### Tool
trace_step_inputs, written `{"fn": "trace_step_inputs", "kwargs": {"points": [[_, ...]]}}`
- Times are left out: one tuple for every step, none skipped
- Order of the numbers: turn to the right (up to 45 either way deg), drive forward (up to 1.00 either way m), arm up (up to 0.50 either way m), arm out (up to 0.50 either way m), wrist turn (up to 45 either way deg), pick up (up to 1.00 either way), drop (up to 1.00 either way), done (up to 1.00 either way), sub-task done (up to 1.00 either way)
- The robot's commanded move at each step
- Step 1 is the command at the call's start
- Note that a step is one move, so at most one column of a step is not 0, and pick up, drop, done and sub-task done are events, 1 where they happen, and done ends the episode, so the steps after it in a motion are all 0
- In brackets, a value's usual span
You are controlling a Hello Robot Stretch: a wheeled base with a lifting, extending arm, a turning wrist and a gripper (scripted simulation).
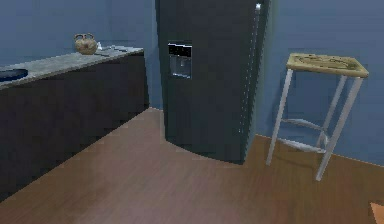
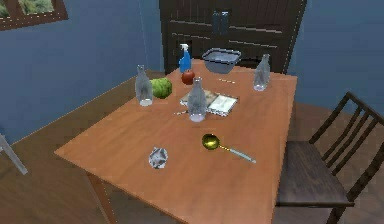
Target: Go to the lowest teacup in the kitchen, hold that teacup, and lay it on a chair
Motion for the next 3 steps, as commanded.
{"fn": "trace_step_inputs", "kwargs": {"points": [[0.0, 0.00, 0.36, 0.00, 0.0, 0.00, 0.00, 0.00, 0.00], [0.0, 0.00, 0.00, 0.30, 0.0, 0.00, 0.00, 0.00, 0.00], [0.0, 0.00, 0.00, 0.00, 45.0, 0.00, 0.00, 0.00, 0.00]]}}
